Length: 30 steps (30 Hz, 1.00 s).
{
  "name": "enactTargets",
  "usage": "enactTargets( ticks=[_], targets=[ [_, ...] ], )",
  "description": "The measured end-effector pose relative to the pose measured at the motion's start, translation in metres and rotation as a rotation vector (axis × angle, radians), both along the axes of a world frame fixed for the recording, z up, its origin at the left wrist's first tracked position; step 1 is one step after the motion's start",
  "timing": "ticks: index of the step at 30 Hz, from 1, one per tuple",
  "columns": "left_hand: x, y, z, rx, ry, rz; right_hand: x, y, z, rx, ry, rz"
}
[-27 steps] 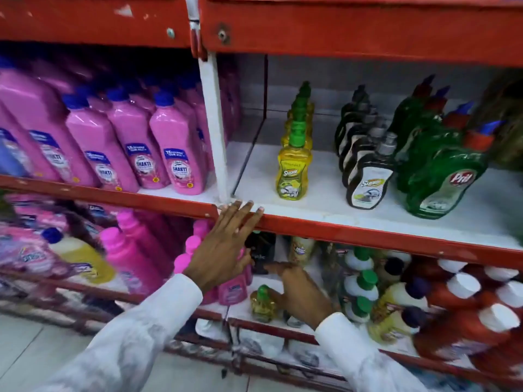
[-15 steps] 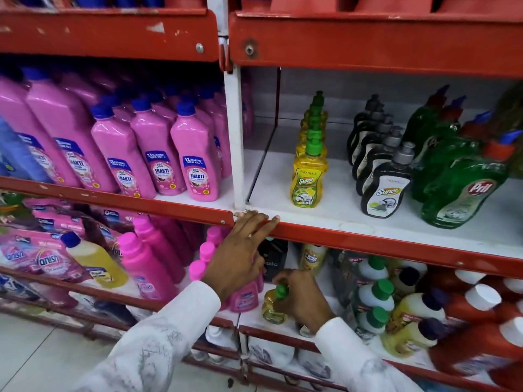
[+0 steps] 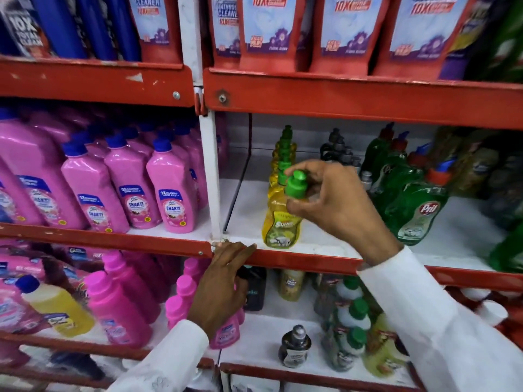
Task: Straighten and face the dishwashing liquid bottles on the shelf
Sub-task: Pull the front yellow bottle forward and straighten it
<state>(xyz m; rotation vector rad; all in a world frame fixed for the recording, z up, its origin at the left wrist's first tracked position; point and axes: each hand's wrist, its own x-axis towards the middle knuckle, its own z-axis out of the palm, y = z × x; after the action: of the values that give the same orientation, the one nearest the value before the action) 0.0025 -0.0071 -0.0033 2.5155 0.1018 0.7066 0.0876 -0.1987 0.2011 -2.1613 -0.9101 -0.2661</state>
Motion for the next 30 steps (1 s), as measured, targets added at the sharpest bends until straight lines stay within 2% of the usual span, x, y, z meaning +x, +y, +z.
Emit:
enactTargets(
  ticks=[8,14,20,24,27,30],
  targets=[
    [-0.006,-0.006,0.009,-0.018,0.048,0.004,0.056,0.031,-0.031,-0.145,0.021,0.025],
    [-0.005,-0.014,0.013,0.048,0.033,0.030,0.066,0.032,-0.034,-0.148,0.098,0.008],
    [-0.001,-0.029,0.010,0.219,0.050,0.085,0.042,0.003,-0.042,-0.028,0.039,-0.051],
    [0.006,-0.050,0.005,0.256,0.051,0.035,0.011,-0.037,-0.089,0.131,0.069,-0.113],
    [0.010,-0.060,0.002,0.269,0.062,0.062,-0.002,-0.056,-0.152,0.027,0.195,-0.128],
    [0.012,-0.061,-0.001,0.303,0.074,0.089,0.000,-0.064,-0.218,-0.254,0.335,-0.077]
  ],
)
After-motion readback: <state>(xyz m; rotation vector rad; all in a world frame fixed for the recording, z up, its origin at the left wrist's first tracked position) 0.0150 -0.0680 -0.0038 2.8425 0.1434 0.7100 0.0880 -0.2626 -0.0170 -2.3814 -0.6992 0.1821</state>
